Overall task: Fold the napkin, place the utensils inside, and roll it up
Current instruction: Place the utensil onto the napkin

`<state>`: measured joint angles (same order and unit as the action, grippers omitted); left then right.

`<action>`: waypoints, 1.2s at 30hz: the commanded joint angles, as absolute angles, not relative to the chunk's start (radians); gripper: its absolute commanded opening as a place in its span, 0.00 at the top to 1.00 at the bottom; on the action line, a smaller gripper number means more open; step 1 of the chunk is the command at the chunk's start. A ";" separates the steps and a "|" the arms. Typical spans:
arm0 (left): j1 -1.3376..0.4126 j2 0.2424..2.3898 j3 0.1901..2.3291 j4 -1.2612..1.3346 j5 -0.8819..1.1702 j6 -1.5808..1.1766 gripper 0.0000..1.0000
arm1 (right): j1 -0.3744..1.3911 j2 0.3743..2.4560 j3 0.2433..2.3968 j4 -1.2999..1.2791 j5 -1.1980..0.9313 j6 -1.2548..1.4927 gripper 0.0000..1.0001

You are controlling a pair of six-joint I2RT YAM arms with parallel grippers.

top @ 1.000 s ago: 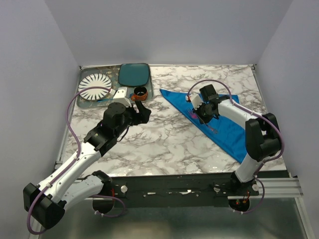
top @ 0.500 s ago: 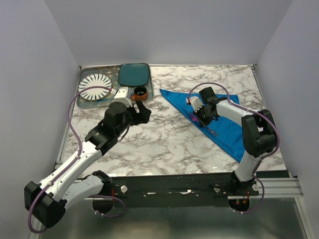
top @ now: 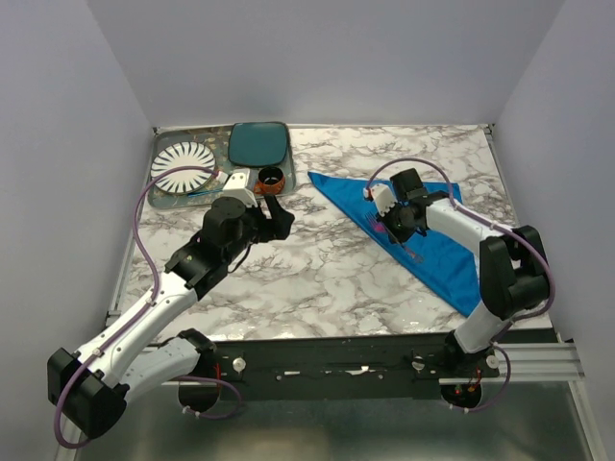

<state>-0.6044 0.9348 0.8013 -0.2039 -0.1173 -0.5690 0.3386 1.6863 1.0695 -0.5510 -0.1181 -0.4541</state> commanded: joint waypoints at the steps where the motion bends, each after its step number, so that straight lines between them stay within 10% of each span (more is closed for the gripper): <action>1: -0.611 0.936 0.788 -0.178 -0.091 -0.568 0.15 | 0.333 1.635 1.037 -0.535 -0.112 -0.445 0.96; 36: -0.621 0.948 0.796 -0.164 -0.077 -0.554 0.15 | 0.325 1.716 1.118 -0.546 -0.094 -0.443 0.94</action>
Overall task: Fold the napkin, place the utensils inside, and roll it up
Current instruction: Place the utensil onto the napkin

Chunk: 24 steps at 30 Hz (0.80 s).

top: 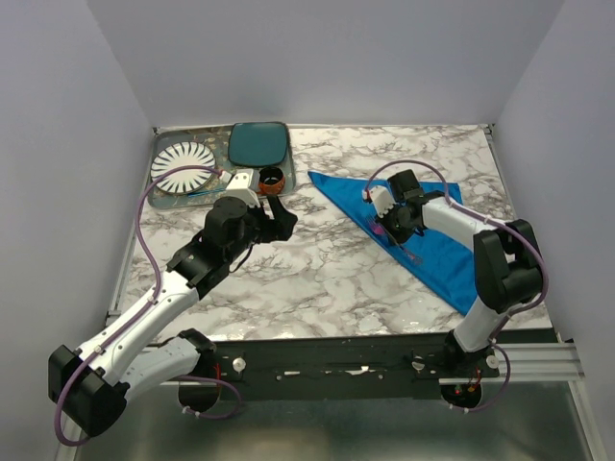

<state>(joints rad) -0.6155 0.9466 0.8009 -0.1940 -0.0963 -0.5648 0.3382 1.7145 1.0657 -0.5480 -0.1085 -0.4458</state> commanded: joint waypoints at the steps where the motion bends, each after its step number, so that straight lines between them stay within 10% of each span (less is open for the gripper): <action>1: -0.621 0.950 0.796 -0.166 -0.077 -0.554 0.15 | 0.325 1.727 1.123 -0.548 -0.092 -0.445 0.94; 24: -0.617 0.950 0.795 -0.167 -0.063 -0.558 0.15 | 0.324 1.801 1.131 -0.571 -0.046 -0.446 0.74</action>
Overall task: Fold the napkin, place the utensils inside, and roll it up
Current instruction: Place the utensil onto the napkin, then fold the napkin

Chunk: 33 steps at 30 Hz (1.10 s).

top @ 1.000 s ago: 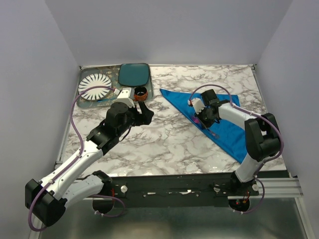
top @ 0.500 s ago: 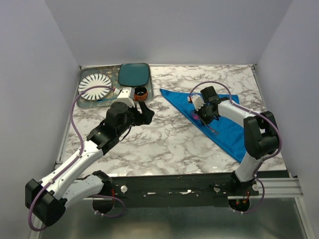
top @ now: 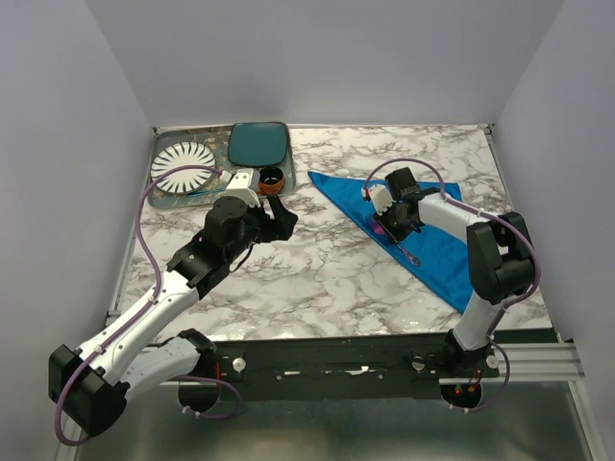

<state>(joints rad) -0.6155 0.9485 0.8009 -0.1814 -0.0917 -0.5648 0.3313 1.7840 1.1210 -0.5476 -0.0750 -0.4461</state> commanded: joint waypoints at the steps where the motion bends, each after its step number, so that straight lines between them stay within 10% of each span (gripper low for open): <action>1: -0.615 0.951 0.795 -0.167 -0.061 -0.561 0.15 | 0.325 1.801 1.135 -0.572 -0.048 -0.445 0.73; 19: -0.488 1.435 1.029 -0.141 0.104 -0.780 0.25 | 0.342 1.358 1.142 -0.591 -0.058 0.158 0.50; 33: -0.535 1.994 1.380 0.038 -0.233 -0.784 0.45 | 0.342 1.086 1.039 -0.574 -0.078 0.265 0.48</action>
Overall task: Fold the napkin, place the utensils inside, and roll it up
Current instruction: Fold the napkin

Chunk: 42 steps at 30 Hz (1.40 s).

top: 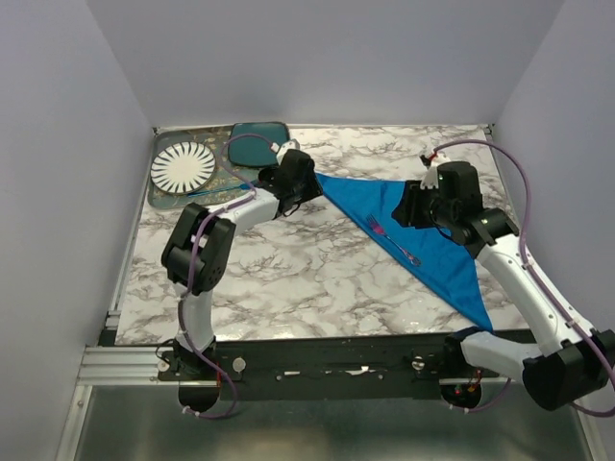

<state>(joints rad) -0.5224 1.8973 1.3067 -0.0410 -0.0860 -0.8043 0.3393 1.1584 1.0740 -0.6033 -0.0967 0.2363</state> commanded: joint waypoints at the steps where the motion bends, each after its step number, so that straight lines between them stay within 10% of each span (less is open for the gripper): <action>1: -0.535 2.014 1.394 0.046 -0.247 -0.790 0.45 | 0.342 1.077 1.029 -0.572 -0.071 0.259 0.48; 42: -0.451 2.286 1.480 0.299 -0.166 -1.164 0.75 | 0.342 0.951 0.957 -0.529 -0.066 0.296 0.47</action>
<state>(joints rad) -0.4583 2.2597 1.5051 0.2291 -0.2081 -1.1542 0.3393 0.9760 0.9543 -0.5438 -0.0750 0.2878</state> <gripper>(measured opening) 0.294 0.524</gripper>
